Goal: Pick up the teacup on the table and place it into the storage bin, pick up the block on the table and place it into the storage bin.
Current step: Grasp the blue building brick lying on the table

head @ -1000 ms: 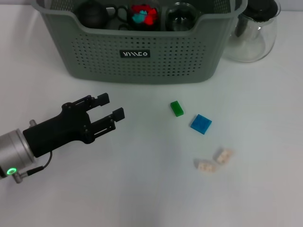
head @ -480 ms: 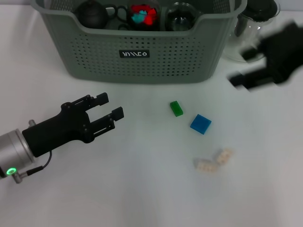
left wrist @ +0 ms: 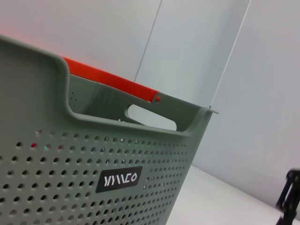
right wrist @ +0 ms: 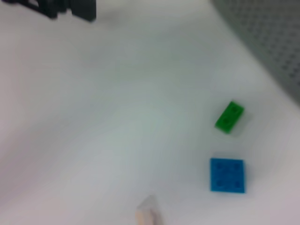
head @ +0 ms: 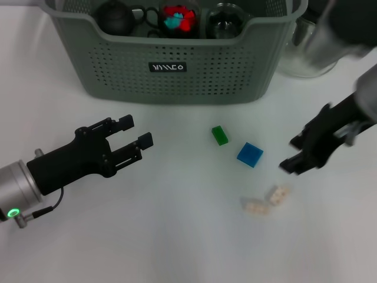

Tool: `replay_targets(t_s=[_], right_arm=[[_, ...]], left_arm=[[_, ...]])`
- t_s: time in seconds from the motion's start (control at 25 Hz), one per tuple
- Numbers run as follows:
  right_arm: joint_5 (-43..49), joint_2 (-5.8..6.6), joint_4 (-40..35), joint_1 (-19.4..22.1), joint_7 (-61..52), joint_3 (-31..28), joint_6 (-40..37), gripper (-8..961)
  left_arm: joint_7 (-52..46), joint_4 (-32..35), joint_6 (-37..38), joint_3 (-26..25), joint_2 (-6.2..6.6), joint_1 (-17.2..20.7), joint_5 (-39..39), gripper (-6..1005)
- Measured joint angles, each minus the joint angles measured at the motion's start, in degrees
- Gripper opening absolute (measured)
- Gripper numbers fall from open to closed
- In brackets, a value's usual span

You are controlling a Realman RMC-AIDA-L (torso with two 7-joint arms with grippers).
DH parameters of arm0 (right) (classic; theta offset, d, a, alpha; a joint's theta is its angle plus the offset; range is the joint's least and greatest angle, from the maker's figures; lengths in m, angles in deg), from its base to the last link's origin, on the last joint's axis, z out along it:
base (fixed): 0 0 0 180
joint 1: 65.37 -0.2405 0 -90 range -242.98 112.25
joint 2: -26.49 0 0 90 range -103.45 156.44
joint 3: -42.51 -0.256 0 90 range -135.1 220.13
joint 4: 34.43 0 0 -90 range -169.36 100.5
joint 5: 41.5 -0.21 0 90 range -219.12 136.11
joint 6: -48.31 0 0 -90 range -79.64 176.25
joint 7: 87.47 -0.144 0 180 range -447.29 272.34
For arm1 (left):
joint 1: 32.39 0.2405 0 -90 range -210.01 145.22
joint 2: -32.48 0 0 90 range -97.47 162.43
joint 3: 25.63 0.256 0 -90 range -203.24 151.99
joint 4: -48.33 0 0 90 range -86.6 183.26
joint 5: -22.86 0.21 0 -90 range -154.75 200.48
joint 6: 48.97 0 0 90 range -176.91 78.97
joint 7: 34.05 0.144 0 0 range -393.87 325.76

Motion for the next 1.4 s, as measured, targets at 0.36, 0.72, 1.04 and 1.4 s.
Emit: replay_targets(t_s=[0.36,0.72,1.04,1.4], right_arm=[[2.5,-0.16,14.4,-5.9,0.4,7.0,11.3,541],[-1.1,-0.29,15.4,-6.4,1.8,9.7,14.0,555],[-0.1,-0.22,16.3,-6.1,0.8,9.6,16.0,603],[-0.4,-0.37,21.6,-7.0,-0.1,10.0,20.6,643]], left_arm=[[0.0,0.0,0.0,0.0,-0.09,0.0,0.0,660],[0.0,0.0,-0.5,0.0,-0.09,0.0,0.0,660],[0.0,0.0,-0.7,0.0,-0.09,0.1,0.0,660],[0.1,0.0,-0.7,0.0,-0.09,0.0,0.0,660]])
